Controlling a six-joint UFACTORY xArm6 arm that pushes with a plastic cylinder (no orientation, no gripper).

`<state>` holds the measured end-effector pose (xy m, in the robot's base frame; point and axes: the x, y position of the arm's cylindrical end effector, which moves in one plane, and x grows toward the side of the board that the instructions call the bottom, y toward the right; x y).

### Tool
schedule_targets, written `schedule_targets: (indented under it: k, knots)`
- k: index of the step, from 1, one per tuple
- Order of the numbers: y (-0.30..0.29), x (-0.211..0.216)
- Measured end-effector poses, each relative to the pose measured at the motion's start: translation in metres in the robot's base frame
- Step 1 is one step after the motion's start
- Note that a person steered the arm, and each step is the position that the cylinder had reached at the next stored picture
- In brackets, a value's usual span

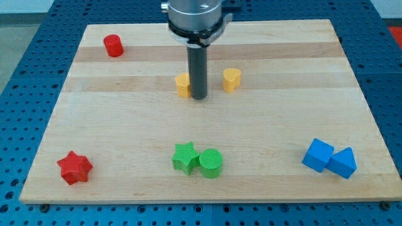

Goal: Move the green circle up

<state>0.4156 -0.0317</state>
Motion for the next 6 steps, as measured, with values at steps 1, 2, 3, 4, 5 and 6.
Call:
schedule_targets:
  k: [1, 2, 3, 4, 5, 6]
  knots:
    - [-0.024, -0.005]
    - [-0.024, -0.005]
    - [-0.024, -0.005]
    - [-0.027, 0.001]
    - [-0.029, -0.004]
    - [-0.042, -0.038]
